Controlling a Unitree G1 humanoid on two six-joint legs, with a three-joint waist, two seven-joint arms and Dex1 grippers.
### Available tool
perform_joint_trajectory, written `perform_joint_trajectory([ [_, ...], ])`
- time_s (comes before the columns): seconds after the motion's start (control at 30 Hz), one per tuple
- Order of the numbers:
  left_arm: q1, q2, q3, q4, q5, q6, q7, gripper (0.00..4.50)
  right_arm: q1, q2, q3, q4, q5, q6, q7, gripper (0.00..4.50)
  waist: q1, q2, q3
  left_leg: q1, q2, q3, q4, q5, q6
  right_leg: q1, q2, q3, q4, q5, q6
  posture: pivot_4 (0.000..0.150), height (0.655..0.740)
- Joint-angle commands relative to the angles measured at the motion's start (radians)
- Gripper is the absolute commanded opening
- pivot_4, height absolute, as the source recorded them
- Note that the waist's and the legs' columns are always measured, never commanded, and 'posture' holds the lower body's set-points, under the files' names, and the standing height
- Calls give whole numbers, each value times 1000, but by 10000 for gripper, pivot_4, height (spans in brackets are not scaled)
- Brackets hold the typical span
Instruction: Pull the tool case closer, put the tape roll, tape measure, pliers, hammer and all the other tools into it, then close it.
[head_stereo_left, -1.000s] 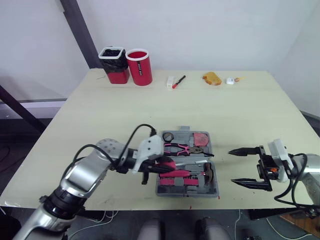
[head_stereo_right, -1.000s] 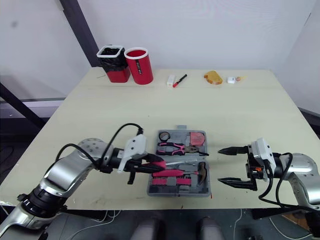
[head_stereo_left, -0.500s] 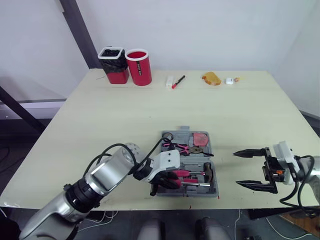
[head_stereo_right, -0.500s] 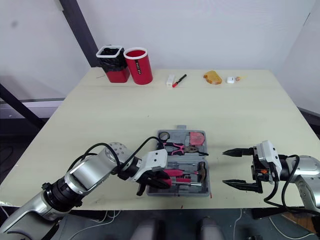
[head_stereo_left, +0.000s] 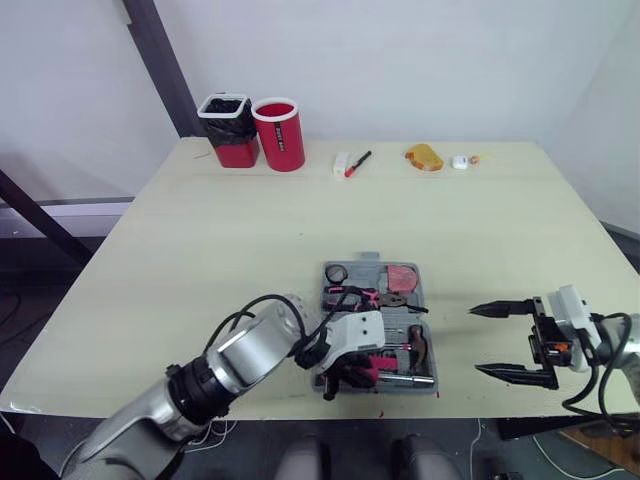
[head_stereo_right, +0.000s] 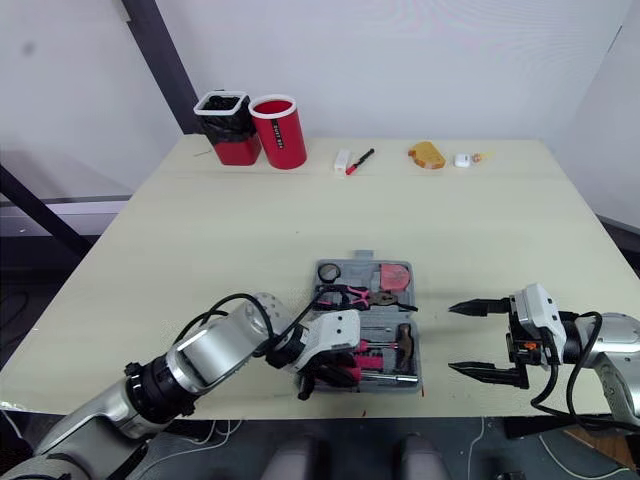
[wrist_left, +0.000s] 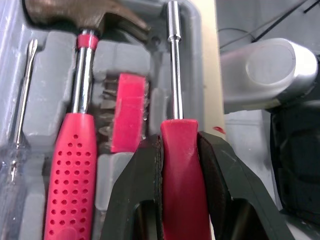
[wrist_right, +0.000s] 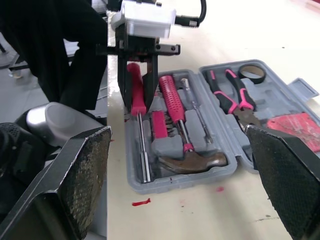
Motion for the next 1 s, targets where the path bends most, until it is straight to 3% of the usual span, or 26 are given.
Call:
perform_joint_trajectory([
  [0.03, -3, -2, -12, -23, -3, 2, -1, 5985, -3, 1, -22, -10, 6, -21, 0, 45000, 0, 0, 0, 0, 0, 0, 0, 0, 0, 0, 0, 0, 0, 0, 0, 1500, 7371],
  [0.3, 8, -7, -6, -28, -13, 13, 10, 5985, 3, 7, -21, -19, 4, -25, -9, 45000, 0, 0, 0, 0, 0, 0, 0, 0, 0, 0, 0, 0, 0, 0, 0, 1500, 7371],
  [0.37, 8, -6, -4, -24, -10, 8, 13, 16325, 5, 7, -22, -19, 4, -25, -9, 45000, 0, 0, 0, 0, 0, 0, 0, 0, 0, 0, 0, 0, 0, 0, 0, 1500, 7371],
  [0.4, 8, -5, -3, -24, -9, 6, 16, 18191, 5, 7, -22, -18, 4, -25, -9, 45000, 0, 0, 0, 0, 0, 0, 0, 0, 0, 0, 0, 0, 0, 0, 0, 1500, 7371],
  [0.5, 2, -3, -1, -24, -11, 3, 13, 31245, 4, 7, -21, -13, 3, -28, -8, 45000, 0, 0, 0, 0, 0, 0, 0, 0, 0, 0, 0, 0, 0, 0, 0, 1500, 7371],
  [0.8, -14, -4, 98, -21, -78, -19, -4, 31245, -5, 12, -18, -3, -2, -39, -13, 45000, 0, 0, 0, 0, 0, 0, 1, 0, 0, 0, 0, 0, 1, 0, 0, 1500, 7371],
  [1.0, 56, -30, 216, 132, -65, -367, 2, 31245, -7, 19, -17, 8, -7, -50, -16, 45000, -1, 0, 0, 0, 0, 0, 1, 0, 0, 0, 0, 0, 1, 0, 0, 1500, 7371],
])
